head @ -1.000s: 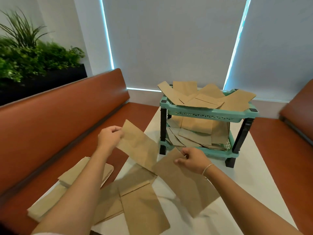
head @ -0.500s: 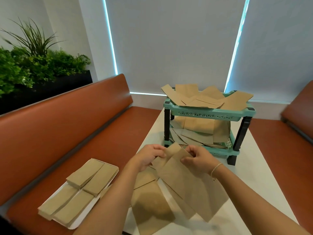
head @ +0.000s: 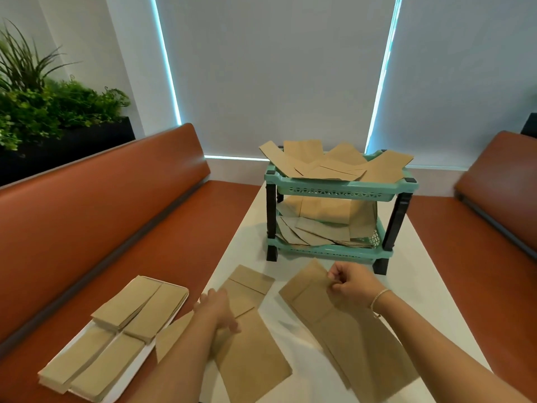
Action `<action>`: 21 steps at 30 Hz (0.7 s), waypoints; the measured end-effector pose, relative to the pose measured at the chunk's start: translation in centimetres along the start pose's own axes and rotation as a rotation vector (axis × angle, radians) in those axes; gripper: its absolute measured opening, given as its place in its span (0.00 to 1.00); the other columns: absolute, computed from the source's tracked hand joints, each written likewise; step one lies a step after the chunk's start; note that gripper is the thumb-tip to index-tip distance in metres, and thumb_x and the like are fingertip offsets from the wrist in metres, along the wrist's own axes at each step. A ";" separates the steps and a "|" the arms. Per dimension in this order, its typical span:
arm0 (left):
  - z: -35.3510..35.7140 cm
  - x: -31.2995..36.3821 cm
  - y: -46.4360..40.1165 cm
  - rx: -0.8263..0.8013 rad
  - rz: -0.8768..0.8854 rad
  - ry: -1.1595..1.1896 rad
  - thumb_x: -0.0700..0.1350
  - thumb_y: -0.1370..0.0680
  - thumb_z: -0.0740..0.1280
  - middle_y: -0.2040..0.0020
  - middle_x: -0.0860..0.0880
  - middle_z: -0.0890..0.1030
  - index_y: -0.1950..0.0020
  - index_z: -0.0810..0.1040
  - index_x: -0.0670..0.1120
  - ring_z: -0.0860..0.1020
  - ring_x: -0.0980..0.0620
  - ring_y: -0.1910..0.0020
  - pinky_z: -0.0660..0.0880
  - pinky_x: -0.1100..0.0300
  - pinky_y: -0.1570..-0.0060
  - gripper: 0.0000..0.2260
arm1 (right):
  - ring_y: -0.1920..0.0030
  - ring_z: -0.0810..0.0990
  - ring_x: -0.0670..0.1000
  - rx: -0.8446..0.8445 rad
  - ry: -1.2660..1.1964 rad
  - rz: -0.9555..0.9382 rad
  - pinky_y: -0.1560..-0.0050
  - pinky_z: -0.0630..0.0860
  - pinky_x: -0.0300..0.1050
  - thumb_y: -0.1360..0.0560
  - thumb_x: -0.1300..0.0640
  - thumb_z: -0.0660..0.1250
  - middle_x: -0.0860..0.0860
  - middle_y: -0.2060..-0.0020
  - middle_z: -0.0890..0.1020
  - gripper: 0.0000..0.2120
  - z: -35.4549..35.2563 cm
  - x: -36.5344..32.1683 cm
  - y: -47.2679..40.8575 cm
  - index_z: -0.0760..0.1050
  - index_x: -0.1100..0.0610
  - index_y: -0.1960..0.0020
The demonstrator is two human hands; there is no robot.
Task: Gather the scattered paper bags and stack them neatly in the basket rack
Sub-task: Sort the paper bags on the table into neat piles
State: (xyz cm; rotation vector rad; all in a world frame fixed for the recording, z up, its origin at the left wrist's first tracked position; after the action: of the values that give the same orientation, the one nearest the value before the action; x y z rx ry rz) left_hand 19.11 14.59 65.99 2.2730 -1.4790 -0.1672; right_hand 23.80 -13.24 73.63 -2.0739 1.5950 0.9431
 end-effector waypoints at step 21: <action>-6.5 11.8 3.8 -0.389 0.383 0.646 0.43 0.25 0.68 0.43 0.43 0.81 0.42 0.77 0.48 0.79 0.42 0.44 0.76 0.47 0.42 0.12 | 0.65 0.76 0.49 -0.067 -0.379 0.006 0.59 0.78 0.43 0.30 0.68 0.70 0.50 0.69 0.76 0.14 -4.6 2.1 1.8 0.72 0.52 0.54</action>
State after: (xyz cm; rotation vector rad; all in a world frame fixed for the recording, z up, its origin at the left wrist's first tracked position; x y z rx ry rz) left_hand 23.08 4.51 74.93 1.4980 -1.3394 0.3361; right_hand 23.70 -18.18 75.63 -1.7948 1.3865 1.3160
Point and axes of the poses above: each hand's wrist, its own y-axis away from the middle knuckle, its own z-axis out of the palm, x = y × z, the point moved 2 cm from there along -y, towards the middle knuckle
